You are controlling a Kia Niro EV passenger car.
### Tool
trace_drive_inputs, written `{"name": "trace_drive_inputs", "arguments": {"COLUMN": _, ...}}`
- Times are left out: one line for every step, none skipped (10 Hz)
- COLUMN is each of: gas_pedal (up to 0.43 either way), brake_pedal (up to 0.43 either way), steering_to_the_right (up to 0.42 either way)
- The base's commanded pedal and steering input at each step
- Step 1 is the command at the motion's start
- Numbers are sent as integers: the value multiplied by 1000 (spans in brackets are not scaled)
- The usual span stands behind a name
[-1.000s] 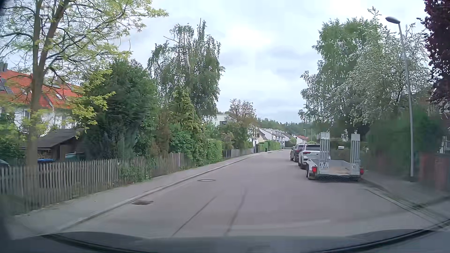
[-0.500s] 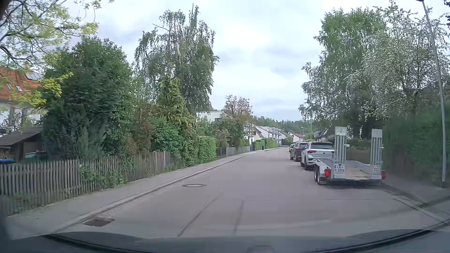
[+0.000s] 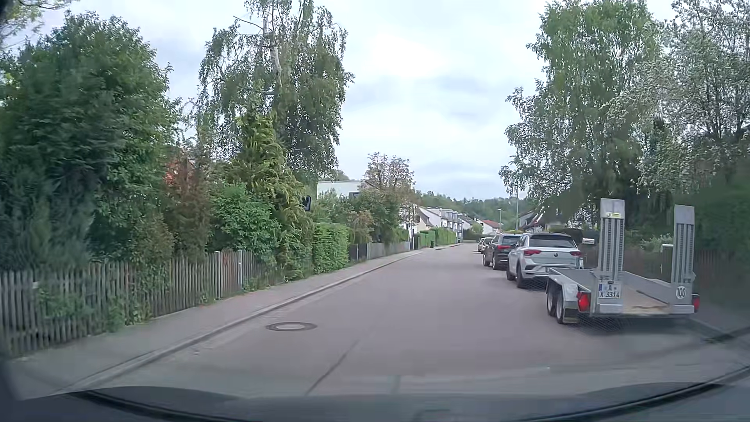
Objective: Follow the waypoints while adhering to traffic rules and regulations
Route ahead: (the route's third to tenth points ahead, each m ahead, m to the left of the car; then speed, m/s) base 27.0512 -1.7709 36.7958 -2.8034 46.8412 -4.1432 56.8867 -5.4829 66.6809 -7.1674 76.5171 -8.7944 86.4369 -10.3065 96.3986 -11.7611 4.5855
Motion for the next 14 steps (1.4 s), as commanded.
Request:
{"name": "trace_drive_inputs", "arguments": {"gas_pedal": 79, "brake_pedal": 0, "steering_to_the_right": 24}}
{"name": "trace_drive_inputs", "arguments": {"gas_pedal": 79, "brake_pedal": 0, "steering_to_the_right": 25}}
{"name": "trace_drive_inputs", "arguments": {"gas_pedal": 79, "brake_pedal": 0, "steering_to_the_right": 28}}
{"name": "trace_drive_inputs", "arguments": {"gas_pedal": 87, "brake_pedal": 0, "steering_to_the_right": 30}}
{"name": "trace_drive_inputs", "arguments": {"gas_pedal": 87, "brake_pedal": 0, "steering_to_the_right": 30}}
{"name": "trace_drive_inputs", "arguments": {"gas_pedal": 87, "brake_pedal": 0, "steering_to_the_right": 31}}
{"name": "trace_drive_inputs", "arguments": {"gas_pedal": 110, "brake_pedal": 0, "steering_to_the_right": 31}}
{"name": "trace_drive_inputs", "arguments": {"gas_pedal": 110, "brake_pedal": 0, "steering_to_the_right": 36}}
{"name": "trace_drive_inputs", "arguments": {"gas_pedal": 110, "brake_pedal": 0, "steering_to_the_right": 43}}
{"name": "trace_drive_inputs", "arguments": {"gas_pedal": 110, "brake_pedal": 0, "steering_to_the_right": 47}}
{"name": "trace_drive_inputs", "arguments": {"gas_pedal": 110, "brake_pedal": 0, "steering_to_the_right": 49}}
{"name": "trace_drive_inputs", "arguments": {"gas_pedal": 79, "brake_pedal": 0, "steering_to_the_right": 50}}
{"name": "trace_drive_inputs", "arguments": {"gas_pedal": 79, "brake_pedal": 0, "steering_to_the_right": 51}}
{"name": "trace_drive_inputs", "arguments": {"gas_pedal": 79, "brake_pedal": 0, "steering_to_the_right": 51}}
